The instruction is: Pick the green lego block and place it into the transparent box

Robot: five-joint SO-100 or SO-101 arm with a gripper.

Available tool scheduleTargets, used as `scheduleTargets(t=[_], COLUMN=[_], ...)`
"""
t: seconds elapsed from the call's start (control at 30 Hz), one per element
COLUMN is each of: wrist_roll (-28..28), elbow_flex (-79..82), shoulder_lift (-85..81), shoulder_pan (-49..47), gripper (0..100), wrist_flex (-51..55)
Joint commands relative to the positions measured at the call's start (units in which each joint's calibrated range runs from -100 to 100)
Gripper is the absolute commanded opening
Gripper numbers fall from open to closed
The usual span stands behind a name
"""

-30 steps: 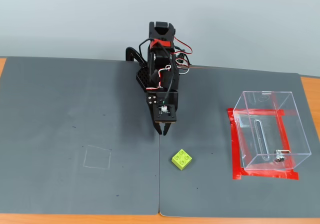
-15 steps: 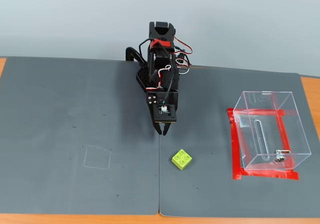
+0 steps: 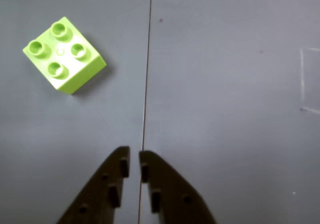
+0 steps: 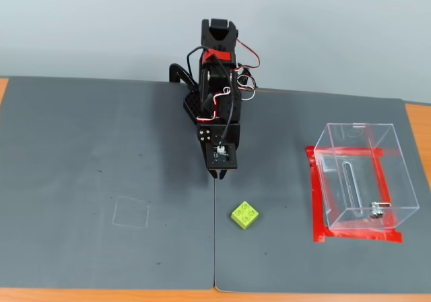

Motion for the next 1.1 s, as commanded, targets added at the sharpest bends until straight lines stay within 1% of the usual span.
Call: scheduleTargets(t=[0.0, 0.2, 0.27, 0.33, 0.47, 0.57, 0.63, 0.8, 0.87, 1.0, 1.07], wrist_roll=[0.26, 0.31, 0.84, 1.72, 1.98, 2.03, 3.65, 11.93, 13.08, 13.18, 13.23], elbow_flex=[-7.42, -14.75, -16.02, -16.92, -19.54, -23.16, -26.33, -34.38, -37.54, -42.52, -44.96], shoulder_lift=[6.32, 13.44, 15.14, 17.09, 21.49, 25.48, 28.79, 37.94, 41.25, 46.93, 49.13], shoulder_pan=[-0.91, -3.45, -4.57, -5.46, -6.51, -7.1, -7.77, -10.39, -10.83, -10.98, -11.06], gripper=[3, 3, 5, 9, 21, 24, 24, 24, 25, 25, 25], wrist_flex=[-0.13, -0.13, -0.13, -0.13, -0.13, -0.13, 0.13, 0.74, 0.83, 1.09, 2.91])
